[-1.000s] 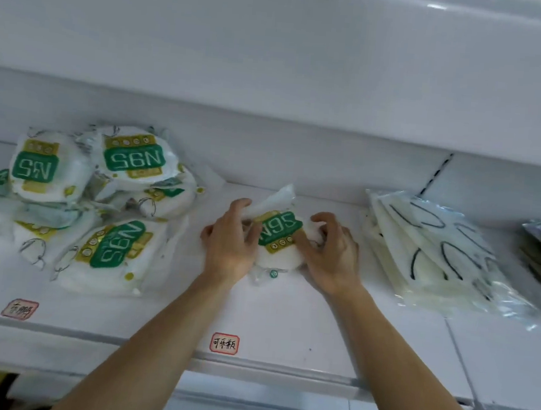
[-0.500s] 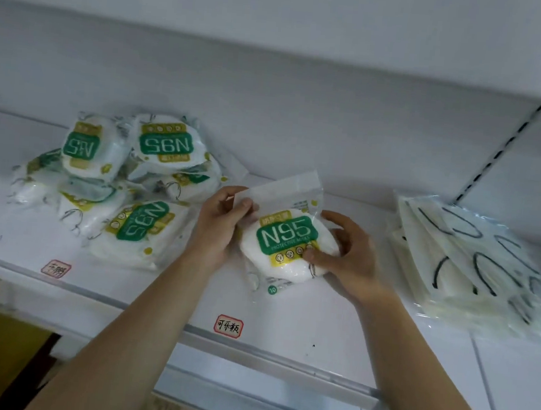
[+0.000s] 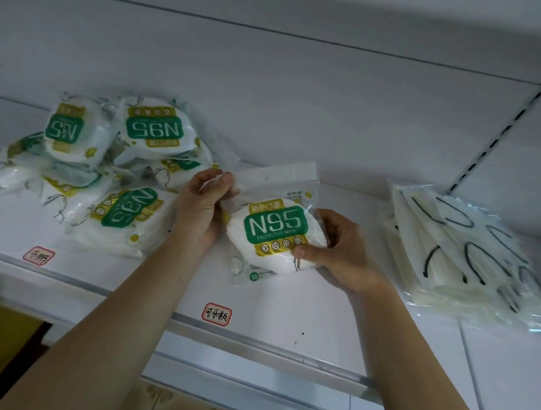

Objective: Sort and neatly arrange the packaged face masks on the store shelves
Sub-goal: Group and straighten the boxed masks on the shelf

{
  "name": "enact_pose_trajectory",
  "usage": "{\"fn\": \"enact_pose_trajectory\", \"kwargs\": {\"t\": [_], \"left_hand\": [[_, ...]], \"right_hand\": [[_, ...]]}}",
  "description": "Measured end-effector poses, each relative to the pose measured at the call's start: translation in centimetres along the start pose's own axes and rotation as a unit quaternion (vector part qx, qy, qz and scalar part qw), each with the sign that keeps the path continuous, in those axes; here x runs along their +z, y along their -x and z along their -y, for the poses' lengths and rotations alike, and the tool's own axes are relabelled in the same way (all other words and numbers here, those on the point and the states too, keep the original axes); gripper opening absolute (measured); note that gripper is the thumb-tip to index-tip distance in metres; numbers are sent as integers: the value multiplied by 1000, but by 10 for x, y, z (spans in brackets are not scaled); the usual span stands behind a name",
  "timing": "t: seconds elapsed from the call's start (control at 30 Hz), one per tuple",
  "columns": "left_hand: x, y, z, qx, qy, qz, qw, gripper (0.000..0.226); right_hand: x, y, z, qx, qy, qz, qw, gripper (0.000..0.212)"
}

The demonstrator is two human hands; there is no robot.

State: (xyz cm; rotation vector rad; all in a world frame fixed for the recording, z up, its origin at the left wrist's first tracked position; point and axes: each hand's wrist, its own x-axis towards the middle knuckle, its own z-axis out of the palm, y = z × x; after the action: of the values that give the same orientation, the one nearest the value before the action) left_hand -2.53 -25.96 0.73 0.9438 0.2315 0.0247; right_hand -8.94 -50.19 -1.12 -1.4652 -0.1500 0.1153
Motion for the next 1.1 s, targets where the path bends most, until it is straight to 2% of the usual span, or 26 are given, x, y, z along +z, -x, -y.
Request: {"fn": "enact_pose_trajectory", "kwargs": {"t": [0.17,0.23,0.33,0.37,0.4,0.47,0.57,0.7,0.8,0.9,0.97,1.03,1.1], "left_hand": [[2,3,-2,-10,-9,0,1000,14],[4,6,-3,-16,-22,6,1000,14],[7,10,0,-4,-112,49,992,12],[8,10,1,5,-149,67,987,12],[8,11,2,11,-176,77,981,12],[8,11,3,17,-190,83,978,14],[6,9,4,23,-205,87,975,17],[5,12,4,39,-235,91,967,23],[10,23,5,55,-280,146,947,29],[14,30,10,103,-412,216,880,27],[14,30,10,65,-409,251,875,39],[10,25,8,53,-404,272,872,60],[7,22,6,30,-402,290,868,69]], "right_hand": [[-5,2,4,28,70,-4,997,76],[-2,2,10,45,56,4,997,72],[12,2,23,25,-84,-17,996,25],[14,-1,25,29,-98,-53,993,26],[16,-3,25,35,-105,-92,990,37],[18,-6,22,42,-137,-139,980,50],[20,-7,15,45,-152,-174,972,38],[22,-6,15,21,-122,-234,964,41],[16,-4,15,-5,-147,-291,945,41],[4,-2,12,-14,-235,-300,924,47],[1,-2,12,-21,-283,-297,912,50],[-2,-3,12,-12,-293,-308,905,39],[-6,-2,11,4,-300,-316,900,36]]}}
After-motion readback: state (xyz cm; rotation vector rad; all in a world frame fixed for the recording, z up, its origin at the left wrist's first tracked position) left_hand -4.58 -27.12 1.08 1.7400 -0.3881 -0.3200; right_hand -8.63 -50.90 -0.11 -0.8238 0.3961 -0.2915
